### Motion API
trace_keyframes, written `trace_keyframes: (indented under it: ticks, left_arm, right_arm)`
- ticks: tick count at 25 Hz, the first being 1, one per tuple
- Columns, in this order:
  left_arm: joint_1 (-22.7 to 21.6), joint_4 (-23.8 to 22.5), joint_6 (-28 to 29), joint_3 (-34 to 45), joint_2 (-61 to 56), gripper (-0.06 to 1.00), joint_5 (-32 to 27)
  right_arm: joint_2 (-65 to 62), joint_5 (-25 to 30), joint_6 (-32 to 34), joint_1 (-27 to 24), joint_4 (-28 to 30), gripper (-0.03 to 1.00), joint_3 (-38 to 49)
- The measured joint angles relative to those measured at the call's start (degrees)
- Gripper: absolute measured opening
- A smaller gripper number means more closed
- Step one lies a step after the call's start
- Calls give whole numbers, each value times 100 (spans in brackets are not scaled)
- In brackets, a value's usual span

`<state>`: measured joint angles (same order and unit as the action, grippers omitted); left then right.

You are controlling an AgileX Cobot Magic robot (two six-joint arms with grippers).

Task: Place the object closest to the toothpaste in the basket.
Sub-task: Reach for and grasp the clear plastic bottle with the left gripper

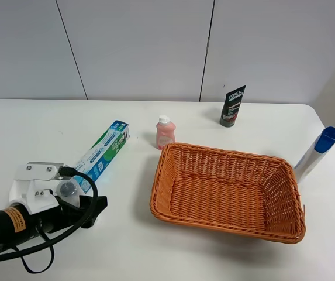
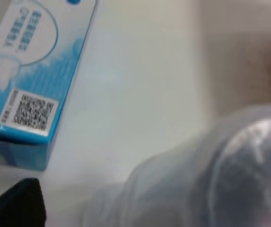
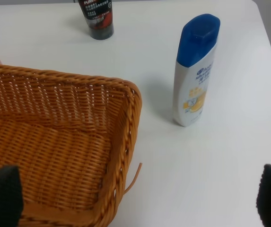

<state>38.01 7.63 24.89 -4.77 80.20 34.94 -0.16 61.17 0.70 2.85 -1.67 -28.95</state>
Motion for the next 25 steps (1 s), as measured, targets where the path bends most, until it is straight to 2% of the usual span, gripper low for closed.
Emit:
trace_keyframes:
  ticks: [19, 20, 22, 25]
  left_arm:
    - [-6, 23, 5, 0, 0, 98, 220]
    - [-6, 23, 5, 0, 0, 96, 220]
    - [-6, 23, 5, 0, 0, 83, 220]
    - [-6, 35, -2, 0, 0, 52, 229]
  right_arm:
    - [0, 0, 0, 0, 0, 99, 0]
    - [0, 0, 0, 0, 0, 99, 0]
    - [0, 0, 0, 0, 0, 99, 0]
    - [0, 0, 0, 0, 0, 99, 0]
